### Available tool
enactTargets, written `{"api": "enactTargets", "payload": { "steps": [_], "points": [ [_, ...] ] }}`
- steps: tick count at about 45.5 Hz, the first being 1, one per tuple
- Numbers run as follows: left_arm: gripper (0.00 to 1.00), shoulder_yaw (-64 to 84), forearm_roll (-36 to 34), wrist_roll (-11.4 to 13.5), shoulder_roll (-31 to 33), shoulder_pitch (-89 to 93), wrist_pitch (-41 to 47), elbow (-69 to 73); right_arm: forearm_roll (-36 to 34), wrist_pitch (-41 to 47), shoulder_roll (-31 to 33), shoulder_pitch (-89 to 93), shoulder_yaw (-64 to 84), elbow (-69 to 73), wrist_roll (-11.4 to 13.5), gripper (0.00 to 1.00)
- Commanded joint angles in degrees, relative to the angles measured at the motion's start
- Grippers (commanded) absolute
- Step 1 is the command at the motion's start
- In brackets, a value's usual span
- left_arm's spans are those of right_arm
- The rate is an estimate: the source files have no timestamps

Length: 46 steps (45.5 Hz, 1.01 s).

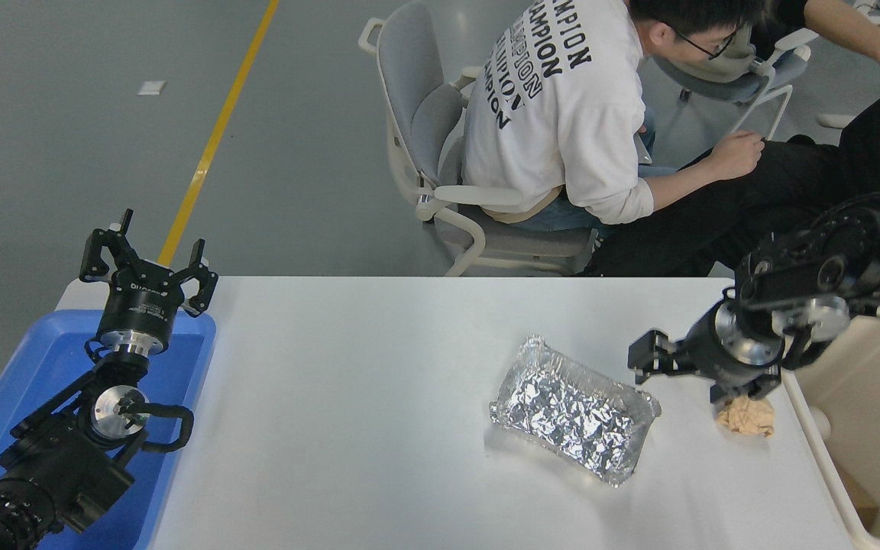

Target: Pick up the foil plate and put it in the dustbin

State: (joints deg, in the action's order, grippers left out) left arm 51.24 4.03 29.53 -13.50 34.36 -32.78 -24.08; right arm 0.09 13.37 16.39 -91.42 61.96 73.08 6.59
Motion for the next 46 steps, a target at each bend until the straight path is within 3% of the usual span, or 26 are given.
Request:
{"api": "enactTargets", "payload": {
  "steps": [1,12,19,30,35,39,46],
  "points": [
    [0.99,0.0,0.0,0.0,0.0,0.0,0.0,0.0,-0.3,-4.0,-1.2,11.8,-5.4,-6.2,0.0,1.00],
    [0.99,0.0,0.0,0.0,0.1,0.0,0.0,0.0,-4.7,-7.6,-2.2,17.2,-7.4,-10.8,0.3,0.97],
    [0.99,0.0,0.0,0.0,0.1,0.0,0.0,0.0,-4.7,-8.4,-2.1,18.0,-7.7,-11.3,0.3,0.85],
    [0.99,0.1,0.0,0.0,0.0,0.0,0.0,0.0,-5.1,-8.5,-2.2,19.1,-7.9,-11.6,0.4,0.84],
    [0.99,0.1,-0.1,0.0,0.0,0.0,0.0,0.0,-5.2,-8.5,-2.2,19.2,-8.6,-11.6,0.4,0.67],
    [0.99,0.0,0.0,0.0,0.1,0.0,0.0,0.0,-6.9,-7.9,-2.2,19.0,-8.5,-11.2,0.3,0.41],
    [0.99,0.0,0.0,0.0,0.1,0.0,0.0,0.0,-8.4,-7.5,-1.9,19.0,-8.3,-11.0,0.3,0.08]
  ]
}}
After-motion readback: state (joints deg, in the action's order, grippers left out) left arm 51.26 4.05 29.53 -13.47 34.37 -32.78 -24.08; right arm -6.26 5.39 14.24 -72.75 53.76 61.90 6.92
